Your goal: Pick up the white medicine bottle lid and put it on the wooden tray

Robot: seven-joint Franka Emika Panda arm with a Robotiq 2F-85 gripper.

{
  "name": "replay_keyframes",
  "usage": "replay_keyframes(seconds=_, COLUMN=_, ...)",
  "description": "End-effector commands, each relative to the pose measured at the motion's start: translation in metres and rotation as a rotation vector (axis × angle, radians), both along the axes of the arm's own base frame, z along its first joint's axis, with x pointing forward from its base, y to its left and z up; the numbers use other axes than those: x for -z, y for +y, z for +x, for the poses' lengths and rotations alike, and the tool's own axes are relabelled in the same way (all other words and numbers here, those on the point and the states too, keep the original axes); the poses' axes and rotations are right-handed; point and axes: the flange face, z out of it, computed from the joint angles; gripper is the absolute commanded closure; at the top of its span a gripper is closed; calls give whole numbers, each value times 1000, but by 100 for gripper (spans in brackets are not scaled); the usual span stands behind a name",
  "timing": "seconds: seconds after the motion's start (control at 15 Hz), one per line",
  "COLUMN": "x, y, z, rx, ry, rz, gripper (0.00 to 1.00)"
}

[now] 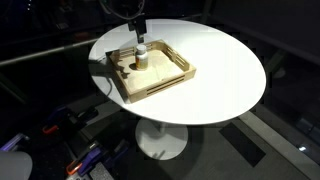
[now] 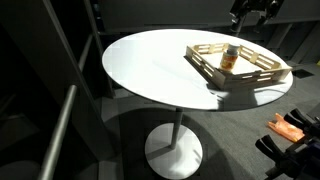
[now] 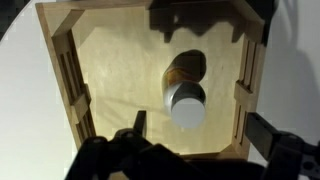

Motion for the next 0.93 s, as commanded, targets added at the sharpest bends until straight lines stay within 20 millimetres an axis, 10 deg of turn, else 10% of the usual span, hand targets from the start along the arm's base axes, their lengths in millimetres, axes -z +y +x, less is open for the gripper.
replay_keyframes(seconds=0.0, x=11, y=-10, z=4, rx=-12, ry=41, rz=-24, gripper=0)
replay_keyframes(seconds=0.87, x=40, y=-9, z=13, rx=-24, ry=43, rz=-34, gripper=0)
